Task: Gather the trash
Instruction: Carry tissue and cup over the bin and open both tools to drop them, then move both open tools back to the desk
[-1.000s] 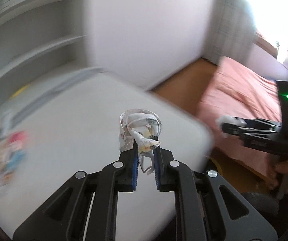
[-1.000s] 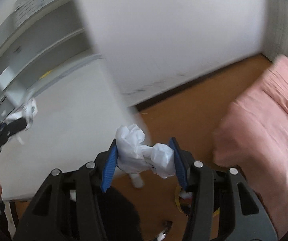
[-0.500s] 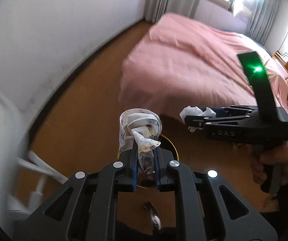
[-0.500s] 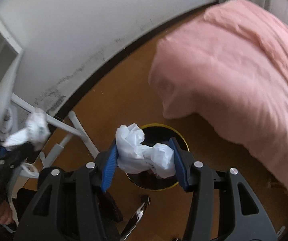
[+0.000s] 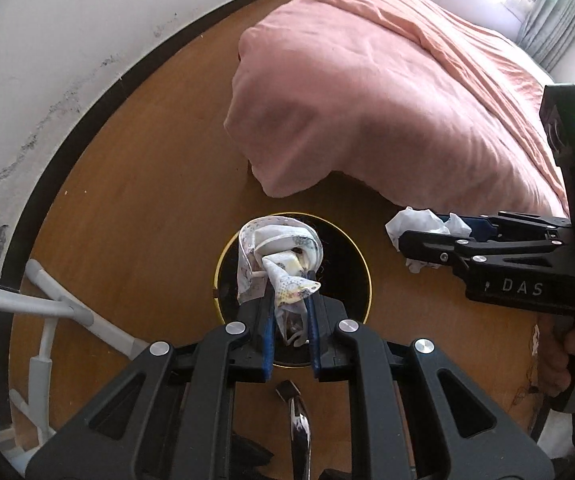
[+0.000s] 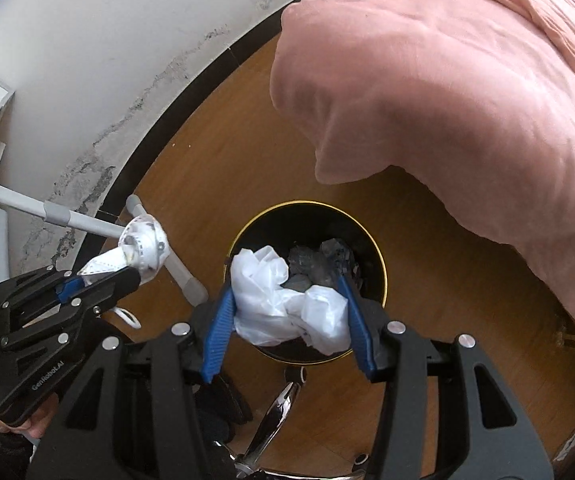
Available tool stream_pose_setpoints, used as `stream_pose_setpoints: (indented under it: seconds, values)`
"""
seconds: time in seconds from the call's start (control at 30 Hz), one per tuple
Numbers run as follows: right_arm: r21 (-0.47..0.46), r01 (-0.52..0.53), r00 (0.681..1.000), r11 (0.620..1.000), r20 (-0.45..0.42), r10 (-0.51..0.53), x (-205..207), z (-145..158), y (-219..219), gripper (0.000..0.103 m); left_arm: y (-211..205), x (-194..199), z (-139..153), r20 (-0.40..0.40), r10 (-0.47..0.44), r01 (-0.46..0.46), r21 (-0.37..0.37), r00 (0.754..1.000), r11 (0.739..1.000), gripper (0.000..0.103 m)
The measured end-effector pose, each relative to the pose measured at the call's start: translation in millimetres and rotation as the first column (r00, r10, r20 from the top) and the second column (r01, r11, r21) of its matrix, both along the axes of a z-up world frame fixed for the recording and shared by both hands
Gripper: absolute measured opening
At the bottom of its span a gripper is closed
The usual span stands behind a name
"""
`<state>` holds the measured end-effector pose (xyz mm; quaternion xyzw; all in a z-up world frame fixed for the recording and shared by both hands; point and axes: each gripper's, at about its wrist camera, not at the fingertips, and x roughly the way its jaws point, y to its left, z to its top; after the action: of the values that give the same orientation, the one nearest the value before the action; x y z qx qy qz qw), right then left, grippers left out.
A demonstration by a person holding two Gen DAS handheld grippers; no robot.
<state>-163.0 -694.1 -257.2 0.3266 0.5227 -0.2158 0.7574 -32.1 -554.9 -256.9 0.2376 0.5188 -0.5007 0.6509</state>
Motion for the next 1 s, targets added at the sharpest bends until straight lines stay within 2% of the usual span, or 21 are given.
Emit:
stream_pose_setpoints:
  seconds: [0.13,0.2,0.27,0.4,0.53,0.67,0.73,0.8,0.83,0.9,1.0]
  values:
    - [0.014,-0.003,1.000,1.000,-0.005,0.003,4.0,-6.5,-2.9,0.051,-2.4,-3.0,-4.3,-0.026,-0.011,0.011,0.000,1.000,1.000,0.014]
    - [0.019,0.000,1.000,1.000,-0.003,0.000,4.5,-7.8,-4.9,0.051,-1.5,-3.4,-4.9,-0.014,-0.009,0.009,0.001,1.000,1.000,0.028]
    - [0.020,-0.005,1.000,1.000,-0.006,0.005,6.2,-9.5,-5.8,0.051,-1.0,-4.0,-4.4,-0.017,-0.006,0.006,-0.003,1.000,1.000,0.030]
    - [0.030,-0.014,1.000,0.999,-0.005,0.014,7.0,-10.8,-6.6,0.051,2.7,-3.6,-2.7,-0.021,0.008,-0.008,-0.007,1.000,1.000,0.045]
    - [0.032,-0.019,1.000,0.999,0.000,0.019,8.6,-12.5,-6.2,0.051,6.1,-4.1,1.7,-0.006,0.011,-0.011,-0.012,1.000,1.000,0.049]
    - [0.032,-0.027,1.000,0.999,-0.002,0.028,11.1,-13.7,-4.0,0.052,12.0,-3.4,8.0,0.011,0.028,-0.028,-0.021,1.000,0.999,0.060]
    - [0.030,-0.029,1.000,0.999,-0.007,0.029,12.2,-13.8,-2.5,0.057,15.2,-3.2,12.8,0.016,0.036,-0.036,-0.030,0.999,0.999,0.063]
    - [0.019,-0.026,1.000,0.999,-0.004,0.026,12.0,-11.0,-1.4,0.071,18.4,-3.5,18.9,0.020,0.041,-0.040,-0.043,0.999,0.998,0.068]
    - [0.010,-0.024,1.000,1.000,0.004,0.024,11.6,-7.5,-0.7,0.074,19.9,-4.0,21.8,0.025,0.041,-0.040,-0.049,0.999,0.998,0.070]
    - [-0.003,-0.020,1.000,1.000,0.009,0.020,11.0,-2.2,0.3,0.076,24.2,-6.2,30.9,0.048,0.040,-0.037,-0.062,0.998,0.997,0.075]
    - [-0.026,-0.009,1.000,1.000,0.018,0.009,7.9,8.8,1.9,0.076,30.6,-9.4,47.5,0.066,0.037,-0.032,-0.084,0.997,0.996,0.075]
